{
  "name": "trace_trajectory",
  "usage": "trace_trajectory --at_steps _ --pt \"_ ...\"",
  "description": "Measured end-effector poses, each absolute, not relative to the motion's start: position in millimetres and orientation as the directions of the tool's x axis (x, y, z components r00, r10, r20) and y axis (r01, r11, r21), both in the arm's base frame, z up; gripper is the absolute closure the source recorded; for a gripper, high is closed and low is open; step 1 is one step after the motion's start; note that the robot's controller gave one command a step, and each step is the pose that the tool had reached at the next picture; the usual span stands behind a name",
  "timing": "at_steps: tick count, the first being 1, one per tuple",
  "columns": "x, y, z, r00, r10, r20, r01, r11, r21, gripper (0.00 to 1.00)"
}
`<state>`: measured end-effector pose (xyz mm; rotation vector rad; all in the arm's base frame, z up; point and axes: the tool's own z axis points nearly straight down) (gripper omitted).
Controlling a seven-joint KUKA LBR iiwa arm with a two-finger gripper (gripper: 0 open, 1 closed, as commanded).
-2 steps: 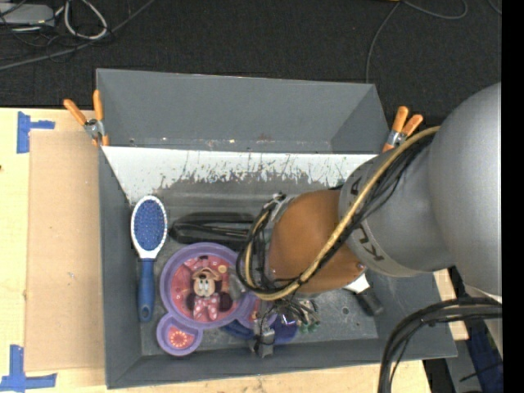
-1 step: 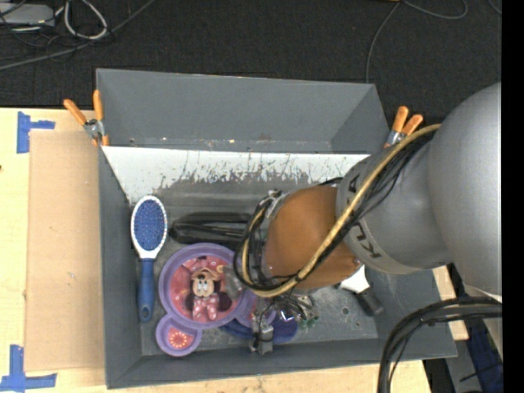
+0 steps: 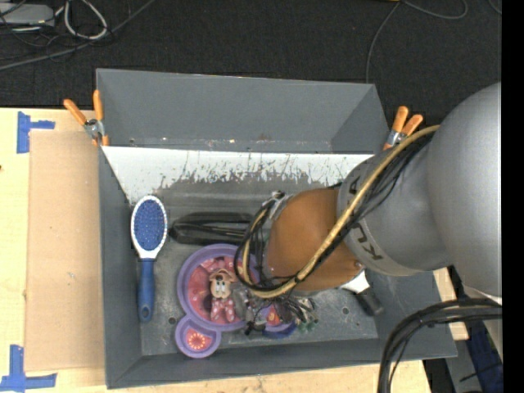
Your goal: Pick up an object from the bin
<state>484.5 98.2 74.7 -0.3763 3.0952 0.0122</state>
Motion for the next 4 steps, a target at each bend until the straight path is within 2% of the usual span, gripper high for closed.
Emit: trace_trajectory --at_steps 1,2,4 --pt "484.5 98 75 -0.971 -0.239 -0.024 -0.239 0.971 0.005 1.00" --pt "484.0 98 87 -0.971 -0.238 -0.022 -0.238 0.971 0.005 1.00" --pt "483.2 98 152 -0.972 -0.236 -0.019 -0.236 0.972 0.005 1.00"
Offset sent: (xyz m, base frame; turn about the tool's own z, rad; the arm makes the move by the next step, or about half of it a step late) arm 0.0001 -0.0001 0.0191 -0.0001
